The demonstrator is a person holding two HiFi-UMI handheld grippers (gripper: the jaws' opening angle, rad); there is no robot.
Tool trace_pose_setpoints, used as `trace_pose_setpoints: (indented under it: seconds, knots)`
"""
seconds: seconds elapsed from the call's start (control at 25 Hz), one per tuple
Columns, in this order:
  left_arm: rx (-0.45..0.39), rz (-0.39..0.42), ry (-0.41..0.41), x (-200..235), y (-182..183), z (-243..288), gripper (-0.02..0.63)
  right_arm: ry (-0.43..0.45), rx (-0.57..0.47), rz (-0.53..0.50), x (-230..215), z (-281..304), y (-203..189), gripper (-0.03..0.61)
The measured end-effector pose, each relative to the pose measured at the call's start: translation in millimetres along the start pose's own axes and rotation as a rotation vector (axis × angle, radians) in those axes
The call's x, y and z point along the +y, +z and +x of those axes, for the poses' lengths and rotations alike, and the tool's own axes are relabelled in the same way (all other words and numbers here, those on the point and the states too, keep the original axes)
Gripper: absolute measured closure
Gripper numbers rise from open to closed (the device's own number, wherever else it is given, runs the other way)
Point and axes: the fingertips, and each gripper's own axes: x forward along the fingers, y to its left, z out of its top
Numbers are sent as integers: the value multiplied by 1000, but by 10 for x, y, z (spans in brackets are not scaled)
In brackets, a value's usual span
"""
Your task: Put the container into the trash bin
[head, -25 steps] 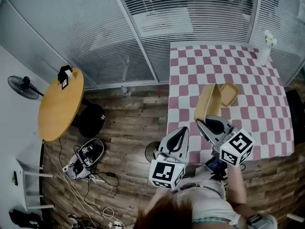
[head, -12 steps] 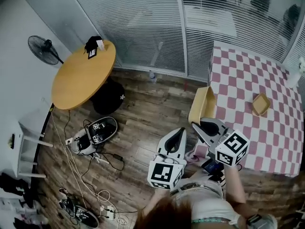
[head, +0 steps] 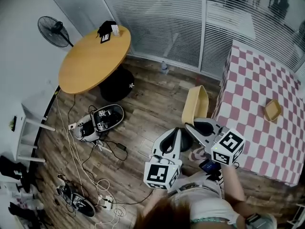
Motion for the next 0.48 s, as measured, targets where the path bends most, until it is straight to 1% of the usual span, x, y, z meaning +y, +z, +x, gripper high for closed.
trace_pose_setpoints:
  seconds: [0.16, 0.28, 0.48]
  knots:
    - [4, -7, 19, 76, -30, 11, 604, 32, 19, 5, 12, 110, -42, 572]
    - [23, -21, 46, 125, -84, -23, 604, 60, 36, 15, 38, 179, -97, 572]
    - [35, -22, 67, 259, -123, 4, 604, 70, 65, 10, -55, 367, -203, 572]
